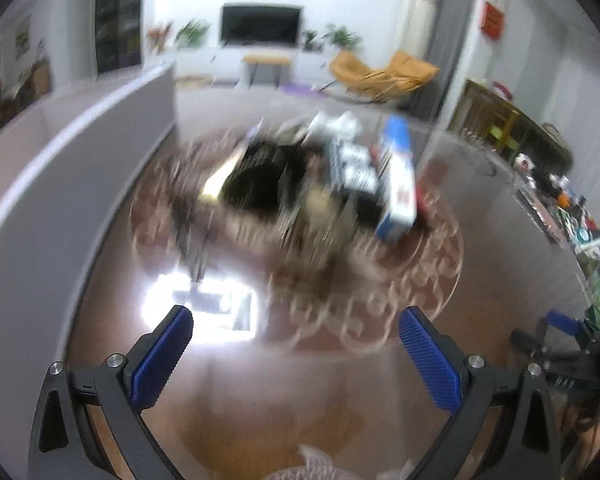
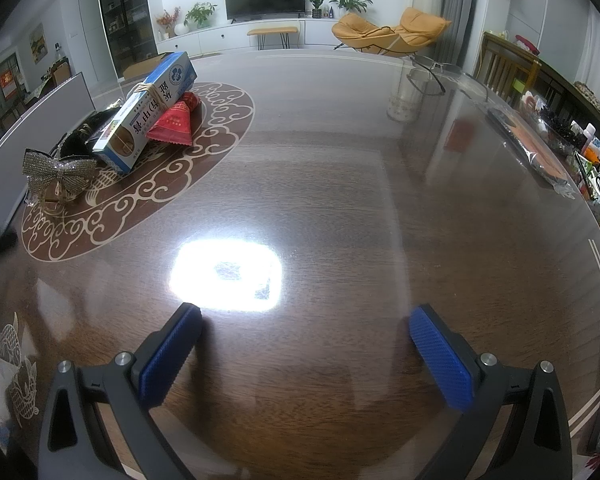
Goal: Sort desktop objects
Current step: 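Reach the left tool to the rhinestone bow hair clip and close on it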
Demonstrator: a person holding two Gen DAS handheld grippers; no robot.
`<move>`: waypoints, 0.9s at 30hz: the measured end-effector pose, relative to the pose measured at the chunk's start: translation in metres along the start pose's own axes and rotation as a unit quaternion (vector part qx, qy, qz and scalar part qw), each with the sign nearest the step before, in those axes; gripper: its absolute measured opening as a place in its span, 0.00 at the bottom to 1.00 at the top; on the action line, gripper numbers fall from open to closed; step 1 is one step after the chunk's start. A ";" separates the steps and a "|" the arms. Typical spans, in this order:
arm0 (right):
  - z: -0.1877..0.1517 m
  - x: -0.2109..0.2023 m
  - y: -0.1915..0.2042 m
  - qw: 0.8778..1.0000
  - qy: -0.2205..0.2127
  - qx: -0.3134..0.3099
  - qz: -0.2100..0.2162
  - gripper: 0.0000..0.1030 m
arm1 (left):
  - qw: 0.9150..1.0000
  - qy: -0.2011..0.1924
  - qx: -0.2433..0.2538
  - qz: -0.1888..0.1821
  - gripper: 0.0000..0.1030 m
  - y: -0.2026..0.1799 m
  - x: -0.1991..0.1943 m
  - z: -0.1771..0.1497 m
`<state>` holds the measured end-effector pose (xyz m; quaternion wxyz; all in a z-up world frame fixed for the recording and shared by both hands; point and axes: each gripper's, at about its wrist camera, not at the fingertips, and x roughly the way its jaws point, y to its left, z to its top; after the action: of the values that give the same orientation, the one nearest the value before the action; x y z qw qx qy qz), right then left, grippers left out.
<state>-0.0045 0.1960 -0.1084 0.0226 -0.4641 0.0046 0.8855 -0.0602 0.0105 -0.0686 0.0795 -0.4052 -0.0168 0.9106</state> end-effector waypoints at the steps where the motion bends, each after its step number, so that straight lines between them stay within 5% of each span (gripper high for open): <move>1: 0.000 0.000 0.001 1.000 0.000 0.000 0.000 1.00 | 1.000 0.004 0.021 0.005 1.00 -0.005 0.004 0.007; 4: 0.000 0.000 0.001 1.000 0.000 0.000 0.000 1.00 | 0.995 0.037 0.083 0.032 1.00 -0.019 0.032 0.022; 9: 0.000 0.000 0.000 1.000 0.000 0.000 0.000 1.00 | 0.989 0.076 0.125 0.027 1.00 -0.032 0.071 0.029; 16: 0.000 0.001 0.001 1.000 0.000 0.000 0.000 1.00 | 0.991 0.105 0.081 0.003 1.00 -0.027 0.098 0.046; 18: 0.000 0.001 0.001 1.000 0.000 0.000 0.000 1.00 | 0.993 0.092 0.075 0.003 0.91 -0.025 0.098 0.048; 21: 0.000 0.001 0.001 1.000 0.000 0.000 0.000 1.00 | 0.994 0.073 0.085 -0.001 0.51 -0.027 0.092 0.048; 27: 0.000 0.001 0.001 1.000 0.000 0.000 0.000 1.00 | 0.995 0.068 0.074 -0.005 0.49 -0.020 0.071 0.028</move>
<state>-0.0050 0.1947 -0.1092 0.0228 -0.4641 0.0046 0.8855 -0.1247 0.0421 -0.1002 0.1145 -0.4593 0.0546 0.8792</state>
